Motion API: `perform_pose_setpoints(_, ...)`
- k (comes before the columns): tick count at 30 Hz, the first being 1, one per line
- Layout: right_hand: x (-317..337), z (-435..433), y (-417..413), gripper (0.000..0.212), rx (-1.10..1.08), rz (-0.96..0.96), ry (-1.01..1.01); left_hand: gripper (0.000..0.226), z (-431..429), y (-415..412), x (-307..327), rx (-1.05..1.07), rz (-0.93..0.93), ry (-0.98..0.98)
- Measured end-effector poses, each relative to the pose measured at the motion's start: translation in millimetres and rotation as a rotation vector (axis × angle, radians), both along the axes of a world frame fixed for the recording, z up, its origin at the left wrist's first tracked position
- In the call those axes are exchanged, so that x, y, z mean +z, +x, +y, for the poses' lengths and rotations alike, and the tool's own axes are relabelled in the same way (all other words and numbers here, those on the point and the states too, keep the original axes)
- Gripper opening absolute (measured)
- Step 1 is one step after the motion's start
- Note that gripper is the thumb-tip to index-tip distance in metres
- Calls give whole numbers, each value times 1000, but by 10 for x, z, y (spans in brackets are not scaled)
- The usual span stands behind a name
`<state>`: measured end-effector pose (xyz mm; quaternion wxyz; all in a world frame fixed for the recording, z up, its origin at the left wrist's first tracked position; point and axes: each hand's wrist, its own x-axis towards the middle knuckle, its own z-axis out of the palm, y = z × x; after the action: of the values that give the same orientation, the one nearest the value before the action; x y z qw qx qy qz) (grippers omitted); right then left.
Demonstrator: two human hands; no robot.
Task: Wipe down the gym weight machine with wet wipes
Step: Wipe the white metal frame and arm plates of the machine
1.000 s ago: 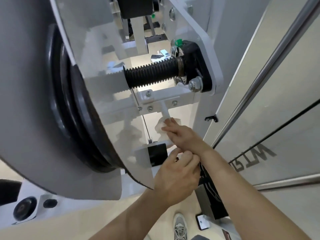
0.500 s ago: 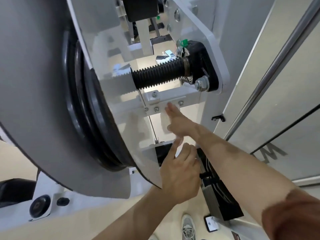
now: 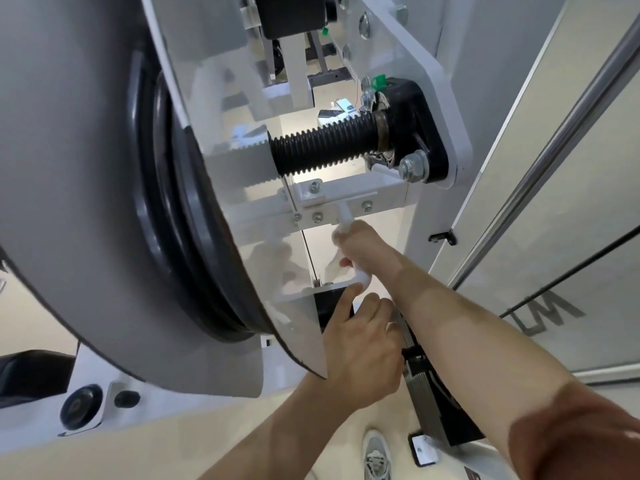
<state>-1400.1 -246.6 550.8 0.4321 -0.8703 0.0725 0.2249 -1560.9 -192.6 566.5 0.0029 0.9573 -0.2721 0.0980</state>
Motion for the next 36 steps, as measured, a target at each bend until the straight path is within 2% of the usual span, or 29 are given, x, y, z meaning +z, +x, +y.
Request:
perform_pose_setpoints(2, 35, 20, 76, 26, 85, -63, -123, 14, 4, 6, -11, -6, 13, -12)
perform_pose_setpoints(4, 101, -28, -48, 25, 173, -149, -258, 19, 6, -11, -19, -13, 12, 2)
perform_pose_setpoints(6, 150, -145, -282, 17, 219, -228, -316, 21, 14, 9, -4, -12, -31, -1)
perform_pose_setpoints(8, 154, -301, -545, 20, 228, -247, -310, 16, 26, 2, -36, -86, -64, -58)
perform_pose_setpoints(10, 185, -450, -795, 27, 181, -218, -185, 11, 38, -37, -52, -235, -121, -89)
perform_pose_setpoints(12, 208, -577, -985, 19, 72, -147, 62, 45, 47, -42, -33, -303, -185, -139)
perform_pose_setpoints(15, 269, -622, -1159, 20, -1, -56, 325, 33, 53, -95, 62, -252, -163, -212)
perform_pose_setpoints(16, 298, -603, -1208, 23, 33, -47, 361, 28, 45, -149, 64, -222, -164, -235)
perform_pose_setpoints(18, 313, -566, -1274, 44, 163, -114, 316, 23, 26, -313, 100, -151, -103, -231)
perform_pose_setpoints(21, 305, -560, -1412, 48, 332, -285, 187, 30, 55, -518, 91, -91, 6, -150)
perform_pose_setpoints(23, 431, -545, -1509, 44, 240, -277, 291, 30, 124, -606, 95, -70, 52, -123)
perform_pose_setpoints(26, 908, -370, -1765, 32, 73, -369, 581, 29, 184, -711, 219, -28, 56, -154)
perform_pose_setpoints(28, 1115, -284, -1902, 34, 172, -364, 730, 32, 213, -746, 394, -37, 41, -150)
perform_pose_setpoints(29, 1164, -166, -1810, 38, 256, -362, 693, 36, 233, -756, 485, -32, 33, -100)
perform_pose_setpoints(30, 1154, -125, -1742, 34, 352, -370, 630, 41, 267, -771, 561, -25, 3, -23)
perform_pose_setpoints(31, 1066, -153, -1708, 19, 406, -424, 568, 45, 304, -789, 627, -25, -39, 62)
perform_pose_setpoints(32, 940, -212, -1629, 16, 343, -522, 426, 48, 337, -808, 677, -30, -90, 138)
perform_pose_setpoints(33, 932, -204, -1641, 27, 405, -597, 354, 52, 357, -830, 751, -38, -131, 193)
perform_pose_setpoints(34, 956, -192, -1707, 34, 474, -665, 363, 53, 366, -849, 852, -51, -171, 236)
perform_pose_setpoints(35, 1094, -185, -1752, 35, 424, -720, 331, 52, 371, -871, 976, -69, -200, 278)
perform_pose_setpoints(36, 1263, -201, -1813, 34, 378, -690, 306, 52, 379, -887, 1112, -89, -219, 327)
